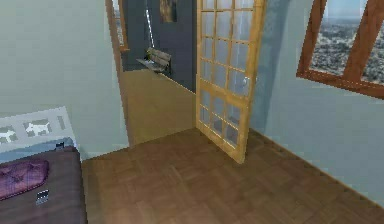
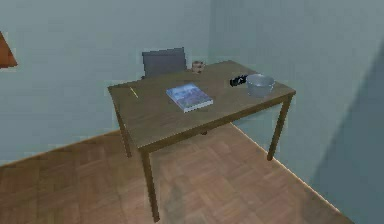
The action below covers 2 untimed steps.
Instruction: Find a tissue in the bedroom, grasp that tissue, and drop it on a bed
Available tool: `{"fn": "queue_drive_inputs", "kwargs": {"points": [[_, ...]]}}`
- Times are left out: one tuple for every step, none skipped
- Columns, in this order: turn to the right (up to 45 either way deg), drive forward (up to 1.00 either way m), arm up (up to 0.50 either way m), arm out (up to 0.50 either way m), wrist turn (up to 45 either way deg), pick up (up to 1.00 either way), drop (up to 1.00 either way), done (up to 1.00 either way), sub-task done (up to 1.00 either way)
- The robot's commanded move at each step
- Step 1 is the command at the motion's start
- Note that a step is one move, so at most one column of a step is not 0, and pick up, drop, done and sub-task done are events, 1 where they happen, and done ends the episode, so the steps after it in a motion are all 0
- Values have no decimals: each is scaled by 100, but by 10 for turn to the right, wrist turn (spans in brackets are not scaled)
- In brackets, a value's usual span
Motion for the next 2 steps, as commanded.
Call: {"fn": "queue_drive_inputs", "kwargs": {"points": [[0, 5, 0, 0, 0, 0, 0, 0, 0], [450, 0, 0, 0, 0, 0, 0, 0, 0]]}}
